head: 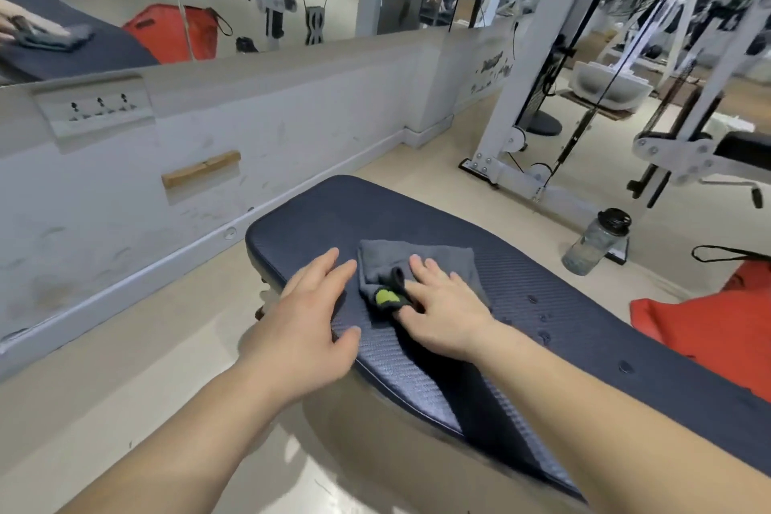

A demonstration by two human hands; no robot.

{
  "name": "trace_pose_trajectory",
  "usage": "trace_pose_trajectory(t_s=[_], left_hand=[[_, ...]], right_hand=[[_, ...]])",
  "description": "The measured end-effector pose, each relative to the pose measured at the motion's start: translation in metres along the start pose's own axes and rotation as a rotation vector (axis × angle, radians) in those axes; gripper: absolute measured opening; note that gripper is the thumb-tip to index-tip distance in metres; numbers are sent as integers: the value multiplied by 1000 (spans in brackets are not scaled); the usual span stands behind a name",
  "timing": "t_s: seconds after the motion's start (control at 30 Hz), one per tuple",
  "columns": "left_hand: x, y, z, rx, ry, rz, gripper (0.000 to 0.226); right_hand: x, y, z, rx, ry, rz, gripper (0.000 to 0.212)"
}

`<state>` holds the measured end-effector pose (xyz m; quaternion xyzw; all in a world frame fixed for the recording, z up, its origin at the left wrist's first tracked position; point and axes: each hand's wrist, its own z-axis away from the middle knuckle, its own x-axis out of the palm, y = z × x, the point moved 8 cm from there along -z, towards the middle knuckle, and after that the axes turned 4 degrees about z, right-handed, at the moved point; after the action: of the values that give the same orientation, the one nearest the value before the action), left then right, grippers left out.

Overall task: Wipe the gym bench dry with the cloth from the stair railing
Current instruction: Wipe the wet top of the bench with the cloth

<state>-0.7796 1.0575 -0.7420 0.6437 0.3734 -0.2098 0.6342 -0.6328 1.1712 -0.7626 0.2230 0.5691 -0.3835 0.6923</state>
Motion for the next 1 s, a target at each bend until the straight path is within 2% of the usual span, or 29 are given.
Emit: trace_pose_trajectory(t_s=[0.13, 0.23, 0.27, 0.33, 0.4, 0.47, 0.57, 0.73, 0.87, 0.93, 1.0], left_hand=[[36, 35, 10, 226, -239, -137, 85], [57, 46, 14, 254, -333, -204, 83], [58, 49, 13, 244, -324, -223, 76], [61, 54, 10, 215, -305, -301, 61], [67, 56, 8, 172, -308, -368, 57], [73, 54, 6, 122, -300, -409, 61], [75, 52, -2, 25, -244, -456, 65], [74, 57, -58, -145, -155, -544, 55], [97, 78, -111, -253, -166, -704, 56], [118, 105, -124, -267, -145, -762, 56], [148, 146, -123, -172, -146, -755, 55]], right_hand=[[8, -19, 57, -213, -150, -101, 60], [-7, 7, 85, -125, -292, -363, 71], [-17, 20, 92, -60, -266, -468, 67], [-37, 57, 100, 93, -77, -612, 47], [-49, 101, 107, 233, 132, -554, 36], [-48, 134, 112, 330, 215, -419, 35], [-36, 164, 109, 398, 198, -384, 39], [-30, 201, 114, 420, 183, -355, 33], [-23, 229, 126, 421, 211, -454, 36], [-24, 244, 128, 433, 254, -517, 39], [-23, 255, 128, 455, 283, -572, 41]])
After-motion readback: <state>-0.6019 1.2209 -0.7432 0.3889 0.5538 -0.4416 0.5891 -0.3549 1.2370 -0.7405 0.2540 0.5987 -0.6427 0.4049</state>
